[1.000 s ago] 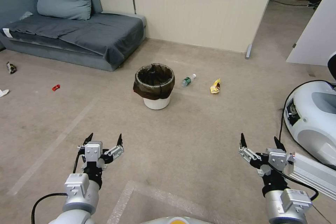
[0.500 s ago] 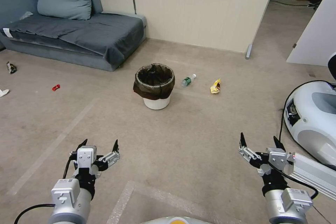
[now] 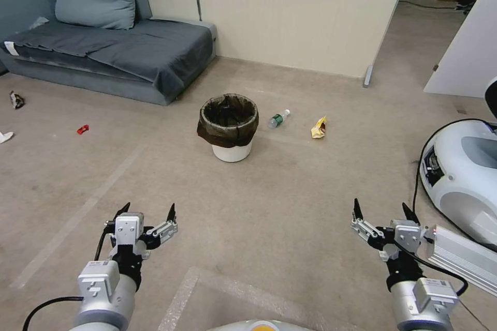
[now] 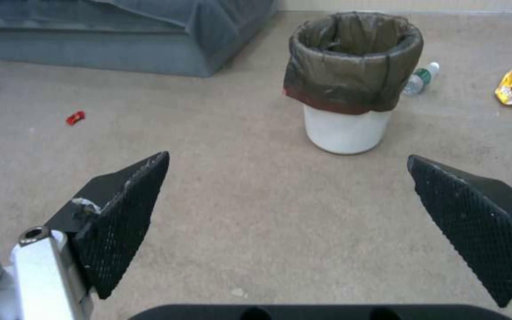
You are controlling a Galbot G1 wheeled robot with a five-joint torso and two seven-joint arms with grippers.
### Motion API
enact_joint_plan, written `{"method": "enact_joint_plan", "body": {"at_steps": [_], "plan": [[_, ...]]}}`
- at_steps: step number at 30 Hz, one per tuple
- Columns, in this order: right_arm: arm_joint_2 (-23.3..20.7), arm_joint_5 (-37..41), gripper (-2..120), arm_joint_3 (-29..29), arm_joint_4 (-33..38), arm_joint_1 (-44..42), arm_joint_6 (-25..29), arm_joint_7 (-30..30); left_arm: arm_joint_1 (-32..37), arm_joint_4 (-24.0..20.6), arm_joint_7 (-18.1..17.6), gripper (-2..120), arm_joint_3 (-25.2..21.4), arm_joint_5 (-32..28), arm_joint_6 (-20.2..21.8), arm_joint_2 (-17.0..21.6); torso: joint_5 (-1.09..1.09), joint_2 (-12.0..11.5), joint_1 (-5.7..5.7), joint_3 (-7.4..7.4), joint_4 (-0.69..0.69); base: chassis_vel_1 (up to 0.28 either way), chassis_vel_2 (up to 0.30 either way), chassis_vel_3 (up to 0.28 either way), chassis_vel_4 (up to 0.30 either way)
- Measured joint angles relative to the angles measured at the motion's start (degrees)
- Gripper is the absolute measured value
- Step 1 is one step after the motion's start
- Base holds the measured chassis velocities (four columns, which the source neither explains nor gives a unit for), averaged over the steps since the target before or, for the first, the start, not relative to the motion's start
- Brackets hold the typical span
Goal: Pick up the trash bin, then pick up the garbage from the floor and place it into the trash bin.
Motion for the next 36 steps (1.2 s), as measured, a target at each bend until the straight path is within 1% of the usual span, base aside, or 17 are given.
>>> {"method": "enact_joint_plan", "body": {"at_steps": [7, 14, 36], "plan": [[-0.01, -0.32, 100, -0.09, -0.09, -0.18, 0.01, -0.02, -0.02, 0.00, 0.04, 100, -0.10, -0.19, 0.00, 0.23, 0.00, 0.00, 0.00, 0.00, 0.00, -0.008, 0.008, 0.015, -0.012], [0.00, -0.75, 100, -0.28, -0.09, -0.45, 0.15, -0.10, 0.13, -0.02, 0.04, 100, -0.13, -0.41, -0.09, 0.42, 0.00, 0.00, 0.00, 0.00, 0.00, -0.081, 0.057, 0.070, -0.068], [-0.01, -0.96, 100, -0.35, -1.13, -0.13, 0.73, -0.14, 0.15, 0.06, -0.01, 100, -0.83, -0.62, -0.15, 0.27, -0.01, -0.01, 0.00, 0.00, 0.00, -0.116, 0.121, 0.113, -0.117]]}}
